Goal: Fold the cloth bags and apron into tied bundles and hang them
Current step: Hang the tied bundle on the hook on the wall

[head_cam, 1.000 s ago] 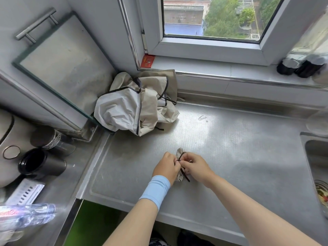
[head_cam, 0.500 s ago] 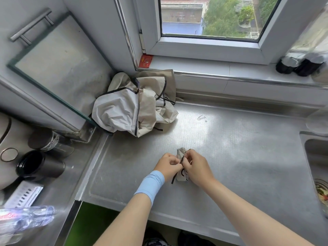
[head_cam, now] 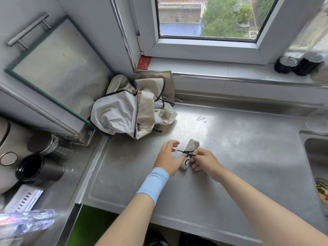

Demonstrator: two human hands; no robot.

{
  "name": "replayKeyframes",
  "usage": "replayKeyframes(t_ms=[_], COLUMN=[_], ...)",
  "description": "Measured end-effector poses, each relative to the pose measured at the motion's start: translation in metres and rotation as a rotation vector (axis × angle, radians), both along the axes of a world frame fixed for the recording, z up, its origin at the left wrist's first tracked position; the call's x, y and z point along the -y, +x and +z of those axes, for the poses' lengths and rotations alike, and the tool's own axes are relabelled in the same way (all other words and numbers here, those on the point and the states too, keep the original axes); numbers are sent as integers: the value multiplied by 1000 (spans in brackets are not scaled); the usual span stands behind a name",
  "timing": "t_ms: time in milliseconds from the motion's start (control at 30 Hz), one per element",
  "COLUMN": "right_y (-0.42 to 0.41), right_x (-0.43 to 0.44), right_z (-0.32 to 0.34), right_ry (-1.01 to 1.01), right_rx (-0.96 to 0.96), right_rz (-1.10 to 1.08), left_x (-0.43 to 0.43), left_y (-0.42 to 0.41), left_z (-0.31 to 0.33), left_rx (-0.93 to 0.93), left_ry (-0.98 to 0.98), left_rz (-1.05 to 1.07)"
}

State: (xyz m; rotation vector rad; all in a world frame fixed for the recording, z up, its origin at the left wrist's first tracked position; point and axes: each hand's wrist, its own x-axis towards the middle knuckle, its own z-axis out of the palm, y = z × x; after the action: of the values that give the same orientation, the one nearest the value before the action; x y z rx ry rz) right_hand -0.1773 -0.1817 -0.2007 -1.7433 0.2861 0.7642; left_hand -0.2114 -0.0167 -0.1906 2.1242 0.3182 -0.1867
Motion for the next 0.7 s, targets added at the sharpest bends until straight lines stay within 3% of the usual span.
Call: replayKeyframes(t_ms=[133,267,333,400,467,500,600,700], right_y=[6,9,8,1,-7,-12,-21,-20], right_x=[12,32,34,31,19,13,-2,-11], right_z=[15,19,15,10,11,7,-7,-7], right_ry=[163,-176,-434,-688,-703,-663,-615,-537], right_rx=[-162,-122,118,580,896,932,783,738], right_rz=[-108,-26,-41,-191,-95,58,379,270], left_x=[9,10,10,9,10,11,14,15], left_y=[9,7,7,8,9,8,6,2], left_z=[-10,-11,-11,-11,-7,-5,-6,-7], left_rx=[-184,-224,-224,-211,-190,-183,-193,-258], left_ry=[151,112,139,192,229,232,183,75], left_rz=[-152,-47,-52,-87,-112,-109,-101,-96])
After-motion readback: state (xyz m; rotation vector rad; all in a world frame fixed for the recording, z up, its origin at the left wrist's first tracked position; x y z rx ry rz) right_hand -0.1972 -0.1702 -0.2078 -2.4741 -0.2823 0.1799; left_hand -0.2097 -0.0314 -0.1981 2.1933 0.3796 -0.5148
